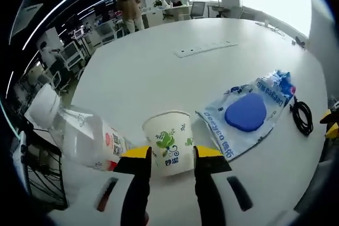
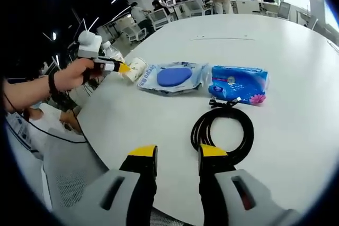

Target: Arrange the tabletop items into an orderly group along one side of the table until the central work area is clear of visible clutter.

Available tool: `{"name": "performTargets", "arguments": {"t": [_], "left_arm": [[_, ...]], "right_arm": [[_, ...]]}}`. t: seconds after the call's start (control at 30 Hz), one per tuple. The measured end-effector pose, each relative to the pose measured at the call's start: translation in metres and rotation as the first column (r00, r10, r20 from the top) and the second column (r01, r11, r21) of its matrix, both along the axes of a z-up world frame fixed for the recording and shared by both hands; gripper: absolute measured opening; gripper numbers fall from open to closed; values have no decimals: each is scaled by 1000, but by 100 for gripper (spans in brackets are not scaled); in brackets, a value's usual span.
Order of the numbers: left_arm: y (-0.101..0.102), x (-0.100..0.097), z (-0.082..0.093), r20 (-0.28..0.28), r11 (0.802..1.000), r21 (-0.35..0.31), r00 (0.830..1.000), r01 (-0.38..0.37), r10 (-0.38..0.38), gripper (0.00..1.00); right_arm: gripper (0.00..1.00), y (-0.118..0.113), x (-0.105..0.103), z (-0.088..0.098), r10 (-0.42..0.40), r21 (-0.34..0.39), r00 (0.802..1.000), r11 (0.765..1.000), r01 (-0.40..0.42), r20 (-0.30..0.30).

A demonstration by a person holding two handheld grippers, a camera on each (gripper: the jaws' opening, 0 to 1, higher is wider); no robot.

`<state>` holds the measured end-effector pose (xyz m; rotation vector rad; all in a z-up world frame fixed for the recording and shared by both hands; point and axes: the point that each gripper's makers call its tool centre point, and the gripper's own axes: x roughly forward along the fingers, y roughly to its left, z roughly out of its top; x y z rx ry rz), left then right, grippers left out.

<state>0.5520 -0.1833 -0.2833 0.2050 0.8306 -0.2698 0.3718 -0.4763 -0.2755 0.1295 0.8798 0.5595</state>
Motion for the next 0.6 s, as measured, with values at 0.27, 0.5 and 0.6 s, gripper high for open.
{"name": "performTargets", "arguments": {"t": [0.27, 0.5, 0.6], "left_arm": [[1, -2, -13, -71, 998, -19, 996, -55, 53, 38], [-3, -4, -19, -102, 996, -38, 991, -87, 83, 38], [-6, -5, -21, -116, 994, -50, 989, -96, 90, 39]], "right_arm": [[29, -7, -5, 0, -22, -2, 1000, 1000, 22, -4], [29, -12, -5, -2, -34, -5, 999, 999, 34, -9], [29, -13, -4, -2, -36, -5, 999, 999, 36, -9]]}}
